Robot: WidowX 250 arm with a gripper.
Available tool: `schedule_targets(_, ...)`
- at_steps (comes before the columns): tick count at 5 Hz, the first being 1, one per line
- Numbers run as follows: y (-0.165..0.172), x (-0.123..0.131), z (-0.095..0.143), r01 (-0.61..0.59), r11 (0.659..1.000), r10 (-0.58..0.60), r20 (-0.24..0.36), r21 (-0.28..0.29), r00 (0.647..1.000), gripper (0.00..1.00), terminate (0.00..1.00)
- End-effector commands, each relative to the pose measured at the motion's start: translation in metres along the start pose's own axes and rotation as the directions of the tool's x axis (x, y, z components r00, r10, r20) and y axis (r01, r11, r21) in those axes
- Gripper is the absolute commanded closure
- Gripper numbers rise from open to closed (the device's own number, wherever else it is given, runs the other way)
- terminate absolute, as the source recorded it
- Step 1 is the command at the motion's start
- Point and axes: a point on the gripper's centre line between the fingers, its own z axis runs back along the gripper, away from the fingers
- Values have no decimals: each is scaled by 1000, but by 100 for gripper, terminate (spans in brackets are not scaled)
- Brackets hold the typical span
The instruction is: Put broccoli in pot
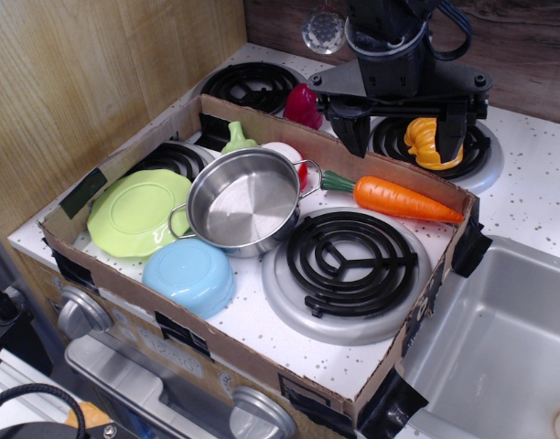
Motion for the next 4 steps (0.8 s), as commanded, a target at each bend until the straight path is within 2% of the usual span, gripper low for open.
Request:
schedule_targets(1, 0, 0, 0, 0, 1000, 0, 0, 0, 1000, 0, 0)
schedule_targets(2, 36, 22, 4, 67, 998, -67, 22, -10, 998, 0, 0)
schedule_targets(4, 86, 53, 23, 150, 988, -152, 58, 34, 987, 0, 0)
